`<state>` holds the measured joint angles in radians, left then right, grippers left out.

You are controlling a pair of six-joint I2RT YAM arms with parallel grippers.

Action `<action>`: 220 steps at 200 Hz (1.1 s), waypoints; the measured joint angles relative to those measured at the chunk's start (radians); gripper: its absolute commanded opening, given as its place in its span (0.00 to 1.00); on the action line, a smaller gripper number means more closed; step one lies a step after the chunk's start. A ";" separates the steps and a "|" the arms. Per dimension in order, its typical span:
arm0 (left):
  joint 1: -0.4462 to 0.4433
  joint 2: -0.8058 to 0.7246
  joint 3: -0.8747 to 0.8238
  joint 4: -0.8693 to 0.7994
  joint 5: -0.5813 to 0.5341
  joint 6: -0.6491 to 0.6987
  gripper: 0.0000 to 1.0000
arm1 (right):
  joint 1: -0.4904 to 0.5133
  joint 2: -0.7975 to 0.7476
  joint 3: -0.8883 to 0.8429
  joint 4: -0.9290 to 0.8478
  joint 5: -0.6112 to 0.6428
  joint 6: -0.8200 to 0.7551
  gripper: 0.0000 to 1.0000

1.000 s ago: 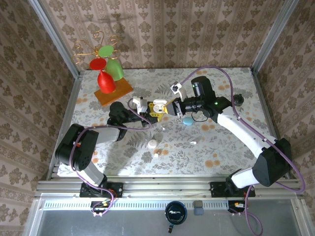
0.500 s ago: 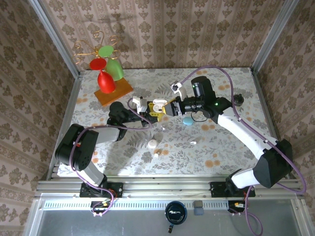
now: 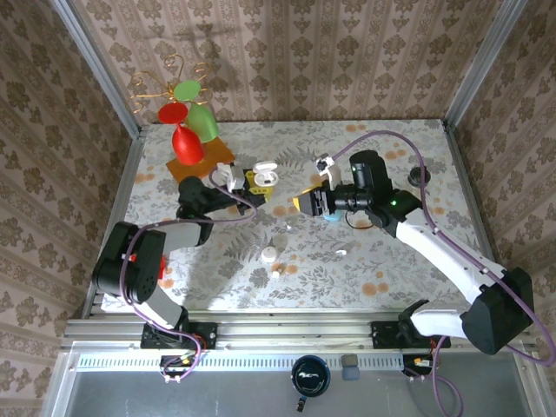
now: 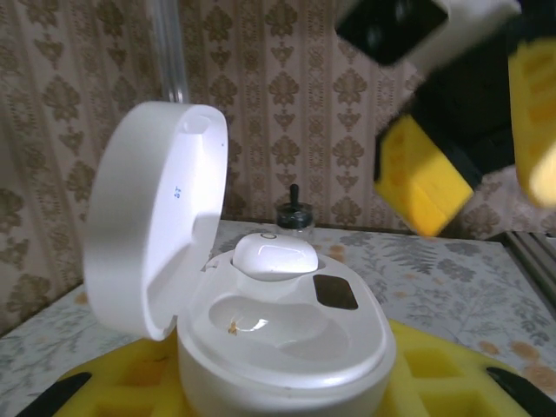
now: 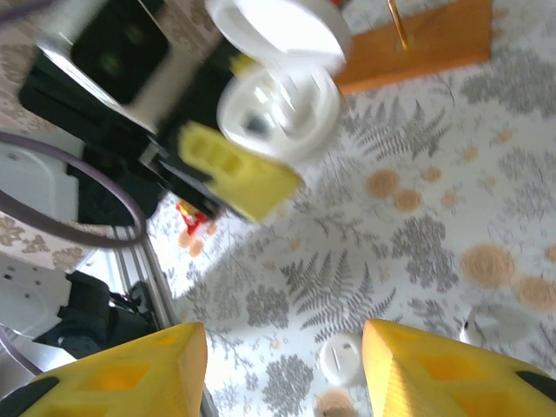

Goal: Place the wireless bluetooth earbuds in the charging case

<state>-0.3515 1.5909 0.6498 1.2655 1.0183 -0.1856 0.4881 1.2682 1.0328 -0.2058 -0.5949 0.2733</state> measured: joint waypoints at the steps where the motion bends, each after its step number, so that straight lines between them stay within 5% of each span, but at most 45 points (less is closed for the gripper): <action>1: 0.002 -0.001 -0.001 0.000 -0.001 0.000 0.38 | 0.000 0.000 -0.002 0.000 0.001 0.001 0.52; 35: 0.040 -0.016 -0.015 0.000 -0.024 0.008 0.38 | 0.050 0.036 -0.069 -0.008 0.051 0.032 0.53; 146: 0.180 -0.029 -0.062 -0.001 -0.054 0.025 0.38 | 0.495 0.418 0.050 -0.214 0.466 -0.135 0.44; 220: 0.190 -0.031 -0.064 -0.001 -0.050 0.025 0.38 | 0.595 0.598 0.196 -0.338 0.650 -0.202 0.35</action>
<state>-0.1619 1.5600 0.5861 1.2648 0.9680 -0.1608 1.0832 1.8660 1.2289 -0.5434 0.0555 0.0715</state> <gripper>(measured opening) 0.381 0.359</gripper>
